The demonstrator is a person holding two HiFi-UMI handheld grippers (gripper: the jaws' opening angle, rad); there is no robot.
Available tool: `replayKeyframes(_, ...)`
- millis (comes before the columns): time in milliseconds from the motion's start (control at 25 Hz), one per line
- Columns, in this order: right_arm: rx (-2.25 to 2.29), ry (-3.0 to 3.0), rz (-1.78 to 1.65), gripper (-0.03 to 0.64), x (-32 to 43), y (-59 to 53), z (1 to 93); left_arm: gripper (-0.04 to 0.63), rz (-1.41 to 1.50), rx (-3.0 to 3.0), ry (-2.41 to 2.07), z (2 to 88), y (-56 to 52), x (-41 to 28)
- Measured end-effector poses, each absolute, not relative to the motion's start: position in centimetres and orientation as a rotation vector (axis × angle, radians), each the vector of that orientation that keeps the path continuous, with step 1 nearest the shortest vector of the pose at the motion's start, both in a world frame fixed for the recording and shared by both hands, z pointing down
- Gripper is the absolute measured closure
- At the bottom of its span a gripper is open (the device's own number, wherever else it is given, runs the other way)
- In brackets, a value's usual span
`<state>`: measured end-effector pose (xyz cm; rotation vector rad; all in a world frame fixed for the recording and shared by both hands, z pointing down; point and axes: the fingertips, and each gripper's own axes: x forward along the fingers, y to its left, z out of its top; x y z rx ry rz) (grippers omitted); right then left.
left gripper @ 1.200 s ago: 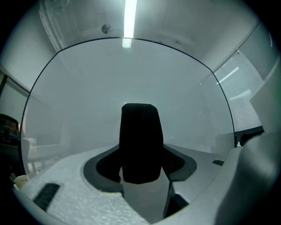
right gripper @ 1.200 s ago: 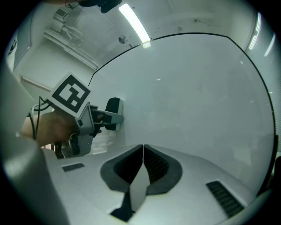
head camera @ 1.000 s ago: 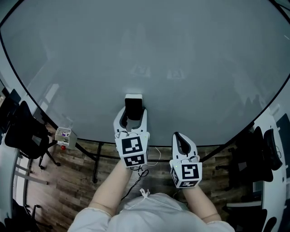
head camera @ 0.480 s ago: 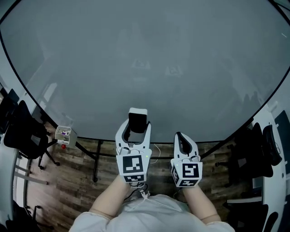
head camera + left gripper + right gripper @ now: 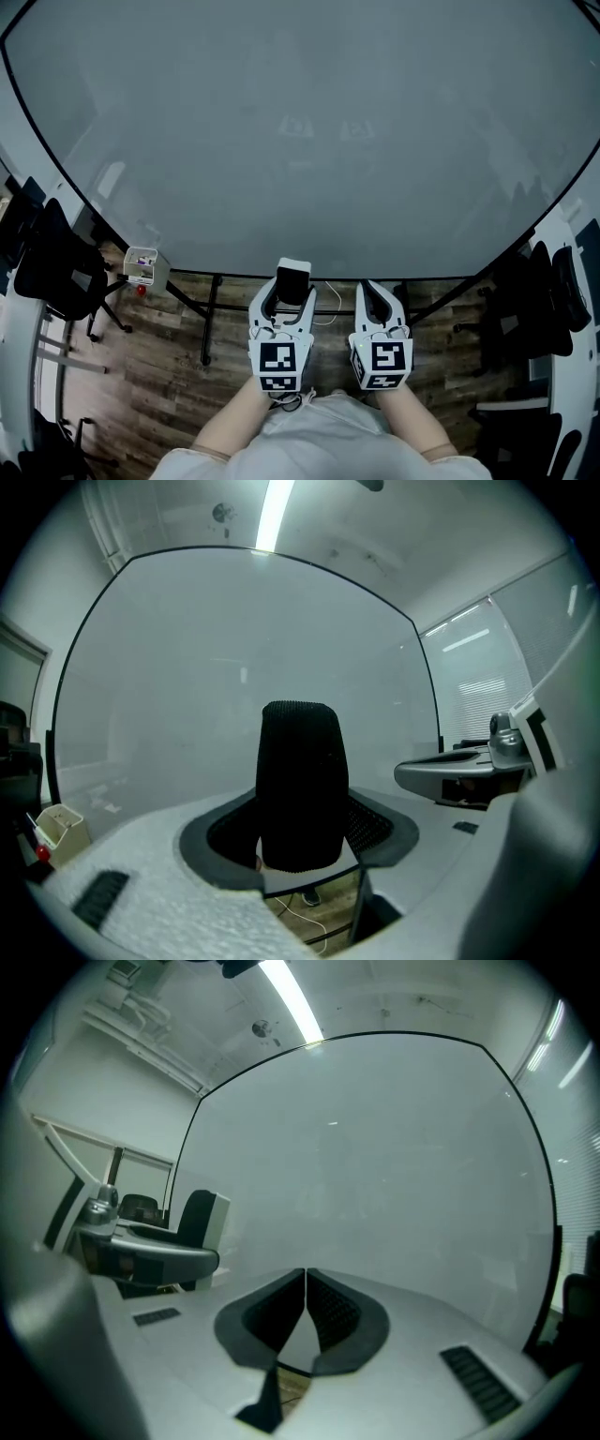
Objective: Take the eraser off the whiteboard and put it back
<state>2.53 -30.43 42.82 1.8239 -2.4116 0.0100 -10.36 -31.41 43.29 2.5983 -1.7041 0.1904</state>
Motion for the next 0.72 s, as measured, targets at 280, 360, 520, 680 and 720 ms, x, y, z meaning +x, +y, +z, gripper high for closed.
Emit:
replayKeyframes(280, 1.792, -2.429, 0.024, 0.589, 1.6, -29.5, 43.1, 0.336, 0.177, 2.568, -1.683, 43.7, -30.8, -10.7)
replayKeyframes(360, 1.782, -2.433, 0.028, 0.588, 1.5, -29.3, 43.2, 0.336, 0.153, 2.555, -1.682, 43.3, -30.7, -10.7)
replayKeyframes(520, 1.791, -2.436, 0.032, 0.589, 1.5, -29.2, 43.3, 0.336, 0.117, 2.543, -1.634, 43.9, -30.3, -10.3)
replayKeyframes(680, 1.786, -2.44, 0.039, 0.588, 1.4, -29.2, 43.3, 0.336, 0.14, 2.54, -1.62, 44.3, -30.5, -10.2)
replayKeyframes(720, 1.785, -2.443, 0.037, 0.588, 1.3, -29.3, 43.2, 0.336, 0.142, 2.536, -1.622, 44.4, -30.7, -10.2)
